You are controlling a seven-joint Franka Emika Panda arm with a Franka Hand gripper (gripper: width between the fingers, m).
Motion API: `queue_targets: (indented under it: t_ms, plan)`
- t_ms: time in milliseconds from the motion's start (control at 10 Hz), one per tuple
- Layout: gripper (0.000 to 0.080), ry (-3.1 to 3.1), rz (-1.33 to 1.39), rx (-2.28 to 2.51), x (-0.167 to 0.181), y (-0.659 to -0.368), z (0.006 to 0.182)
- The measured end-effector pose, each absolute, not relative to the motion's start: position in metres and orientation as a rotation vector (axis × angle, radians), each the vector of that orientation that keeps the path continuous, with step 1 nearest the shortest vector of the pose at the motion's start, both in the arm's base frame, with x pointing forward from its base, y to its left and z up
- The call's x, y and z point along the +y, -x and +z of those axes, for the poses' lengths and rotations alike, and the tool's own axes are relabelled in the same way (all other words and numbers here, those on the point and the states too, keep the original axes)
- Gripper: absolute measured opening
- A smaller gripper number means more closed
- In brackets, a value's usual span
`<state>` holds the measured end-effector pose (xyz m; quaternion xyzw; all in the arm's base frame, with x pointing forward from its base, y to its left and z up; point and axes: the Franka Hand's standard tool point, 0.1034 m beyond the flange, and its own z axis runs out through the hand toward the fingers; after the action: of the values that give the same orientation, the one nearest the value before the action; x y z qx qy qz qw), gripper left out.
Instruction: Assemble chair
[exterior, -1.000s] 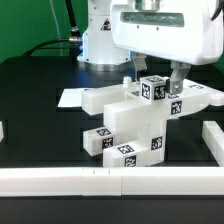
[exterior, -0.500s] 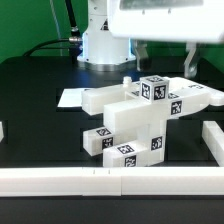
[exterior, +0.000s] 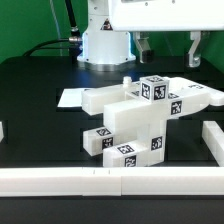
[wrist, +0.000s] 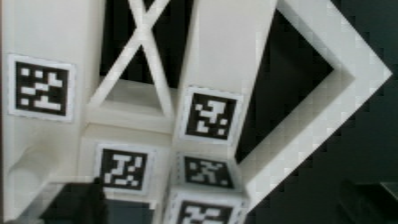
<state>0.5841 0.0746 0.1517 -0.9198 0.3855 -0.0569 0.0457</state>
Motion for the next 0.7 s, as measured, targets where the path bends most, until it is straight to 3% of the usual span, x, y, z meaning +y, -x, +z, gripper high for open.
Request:
queue_targets:
  t_ms: [100, 300, 700]
  plan:
    - [0.0649, 2.885, -0.246, 0.966, 0.097, -0.574, 0.158]
    - [0.0649, 2.954, -0.283, 0.659, 0.103, -0.558, 0.150]
    - [0.0649, 2.947, -0.282, 0.682, 0.104, -0.560, 0.150]
